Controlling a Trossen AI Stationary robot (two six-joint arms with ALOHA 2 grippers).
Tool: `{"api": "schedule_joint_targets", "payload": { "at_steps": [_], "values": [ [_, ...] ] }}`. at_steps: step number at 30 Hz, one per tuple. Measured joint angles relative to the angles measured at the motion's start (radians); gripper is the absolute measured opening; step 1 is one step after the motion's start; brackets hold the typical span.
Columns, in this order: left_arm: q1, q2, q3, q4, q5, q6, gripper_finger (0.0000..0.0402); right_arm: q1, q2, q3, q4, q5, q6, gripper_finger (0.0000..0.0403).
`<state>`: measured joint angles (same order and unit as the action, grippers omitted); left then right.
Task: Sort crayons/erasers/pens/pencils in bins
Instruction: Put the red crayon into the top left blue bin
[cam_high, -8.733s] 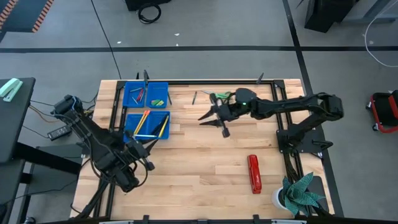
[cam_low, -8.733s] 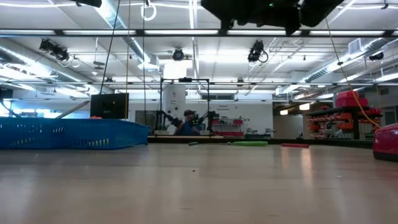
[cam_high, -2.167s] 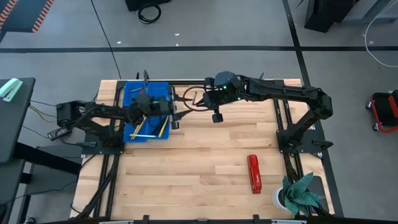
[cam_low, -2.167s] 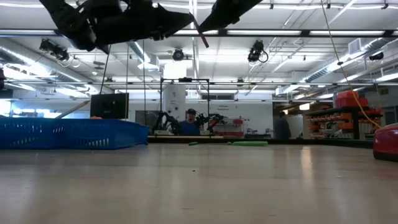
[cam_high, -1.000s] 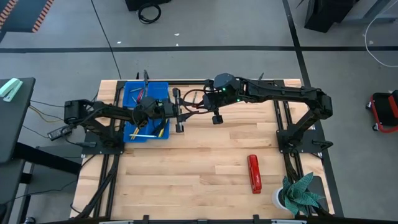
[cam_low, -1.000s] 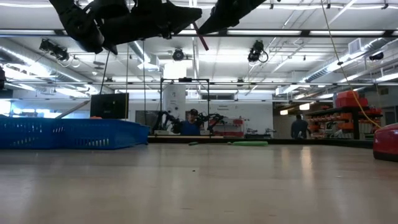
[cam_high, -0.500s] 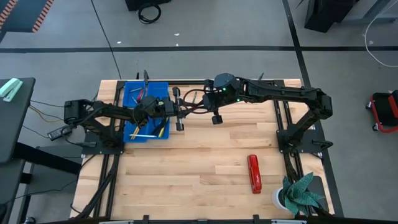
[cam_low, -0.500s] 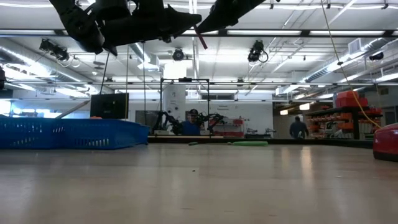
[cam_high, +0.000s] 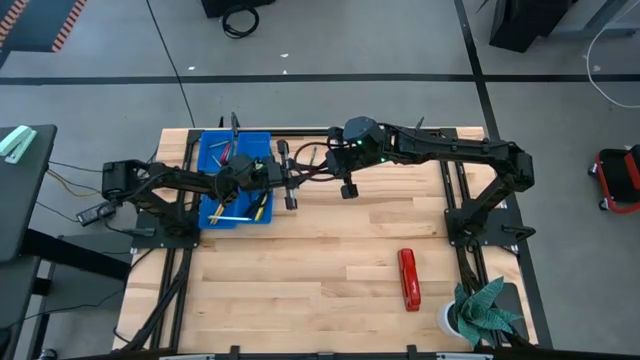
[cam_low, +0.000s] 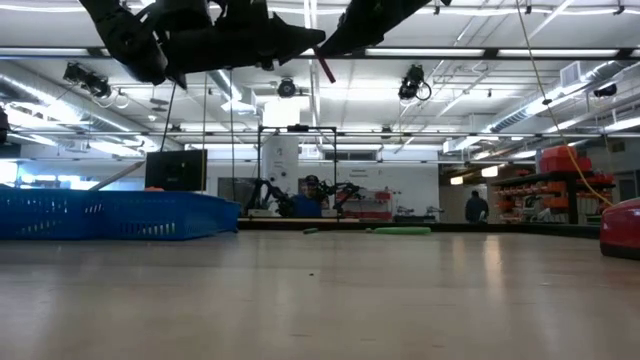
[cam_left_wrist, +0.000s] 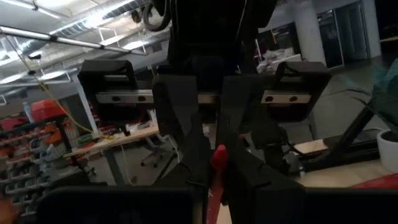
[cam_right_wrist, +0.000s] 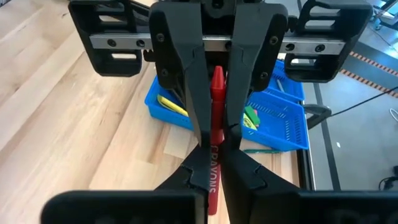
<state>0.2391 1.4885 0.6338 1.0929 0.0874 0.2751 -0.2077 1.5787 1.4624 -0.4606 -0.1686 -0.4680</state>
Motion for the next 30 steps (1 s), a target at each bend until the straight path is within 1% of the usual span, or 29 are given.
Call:
{"api": "schedule_joint_targets", "payload": {
  "at_steps": [2,6,13,15,17,21,24,26,28,30],
  "values": [
    [0.009,-0.011,0.0,-0.032,0.001,-0.003,0.0036,-0.001,0.0,0.0,-0.009,0.0,0.005,0.004],
    [0.038,-0.058,-0.004,-0.153,-0.014,-0.003,0.0032,-0.012,-0.001,0.001,-0.03,-0.005,0.028,0.0067],
    [0.078,-0.204,-0.004,-0.402,-0.145,-0.001,0.0041,-0.035,-0.003,0.002,-0.104,-0.022,0.068,0.0102],
    [0.083,-0.254,-0.004,-0.48,-0.202,0.009,0.0041,-0.041,-0.003,0.002,-0.141,-0.019,0.087,0.0105],
    [0.084,-0.312,-0.004,-0.581,-0.285,0.028,0.0037,-0.044,-0.003,-0.009,-0.159,-0.015,0.116,0.0106],
    [0.09,-0.412,-0.004,-0.757,-0.459,0.023,0.0032,-0.035,-0.003,-0.107,-0.154,-0.024,0.162,0.0106],
    [0.117,-0.459,-0.004,-0.858,-0.551,-0.038,0.0041,-0.021,-0.003,-0.229,-0.059,-0.024,0.157,0.0106],
    [0.153,-0.474,-0.004,-0.911,-0.605,-0.079,0.0048,-0.017,-0.001,-0.305,0.013,-0.025,0.136,0.0106],
    [0.202,-0.475,-0.003,-0.961,-0.627,-0.112,0.0049,-0.018,-0.001,-0.365,0.109,-0.025,0.114,0.0106],
    [0.263,-0.475,-0.003,-1.016,-0.627,-0.151,0.0042,-0.021,-0.001,-0.422,0.209,-0.025,0.093,0.0106]
  ]
}}
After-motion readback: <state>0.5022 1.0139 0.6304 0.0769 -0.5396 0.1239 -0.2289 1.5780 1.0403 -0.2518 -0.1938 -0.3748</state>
